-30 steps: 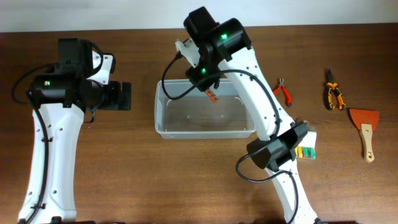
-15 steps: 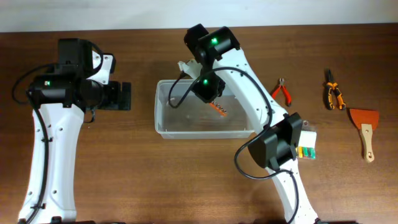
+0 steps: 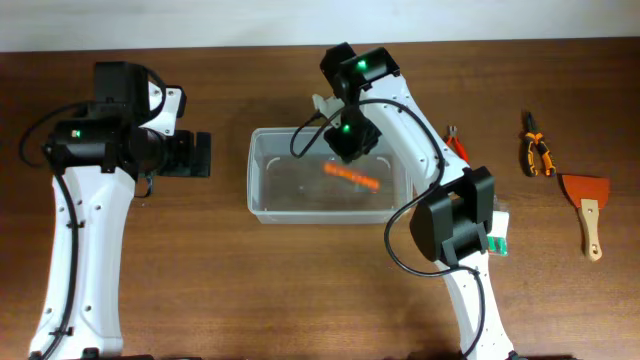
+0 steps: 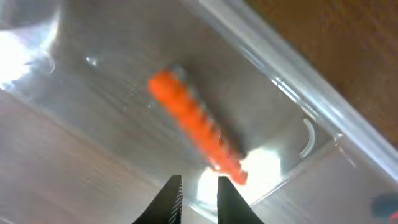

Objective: Pack container
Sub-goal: 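Lower the socket rail into the container and release it, then move the right gripper back right over the red-black cutters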

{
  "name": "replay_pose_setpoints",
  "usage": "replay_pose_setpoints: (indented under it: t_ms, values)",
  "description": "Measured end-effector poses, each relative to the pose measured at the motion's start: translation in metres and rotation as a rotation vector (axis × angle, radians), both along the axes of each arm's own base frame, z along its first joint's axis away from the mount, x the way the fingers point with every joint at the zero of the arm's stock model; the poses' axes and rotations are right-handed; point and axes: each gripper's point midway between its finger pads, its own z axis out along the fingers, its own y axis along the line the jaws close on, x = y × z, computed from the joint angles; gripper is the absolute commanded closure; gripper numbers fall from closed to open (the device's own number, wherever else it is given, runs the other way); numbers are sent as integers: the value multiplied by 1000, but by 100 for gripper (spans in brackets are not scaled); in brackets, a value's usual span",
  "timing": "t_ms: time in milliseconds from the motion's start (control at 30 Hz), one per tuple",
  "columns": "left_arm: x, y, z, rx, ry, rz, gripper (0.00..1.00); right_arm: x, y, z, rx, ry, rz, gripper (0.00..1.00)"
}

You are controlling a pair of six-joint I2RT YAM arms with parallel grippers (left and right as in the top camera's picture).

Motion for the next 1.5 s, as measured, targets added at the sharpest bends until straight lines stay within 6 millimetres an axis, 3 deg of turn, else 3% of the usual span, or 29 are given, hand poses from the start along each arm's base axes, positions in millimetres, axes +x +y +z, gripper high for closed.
replay_pose_setpoints:
  t_ms: [433,533,667,800,833,933,1000,1067,1167,1233,1400,1500]
  values:
    - [0,0,0,0,0,0,1,12,6,-5,37,-20,-154,81]
    - [0,0,0,0,0,0,1,16,5,2,64,-21,-215,80]
    - [0,0,0,0,0,0,1,29,-8,23,97,-45,-304,69]
    - [0,0,0,0,0,0,1,42,-48,56,121,-75,-436,49]
    - [0,0,0,0,0,0,1,46,-65,68,129,-91,-483,40]
    - [0,0,0,0,-1,0,1,50,-136,110,147,-148,-637,32]
    - [0,0,0,0,0,0,1,50,-179,130,155,-191,-726,22]
    - [0,0,0,0,0,0,1,48,-222,143,158,-232,-819,12]
    - [0,0,0,0,0,0,1,44,-265,148,146,-257,-903,2]
    - [0,0,0,0,0,0,1,42,-277,147,120,-265,-908,1]
    - [0,0,0,0,0,0,1,42,-287,142,42,-281,-862,1]
    - [0,0,0,0,0,0,1,50,-291,126,8,-276,-820,1]
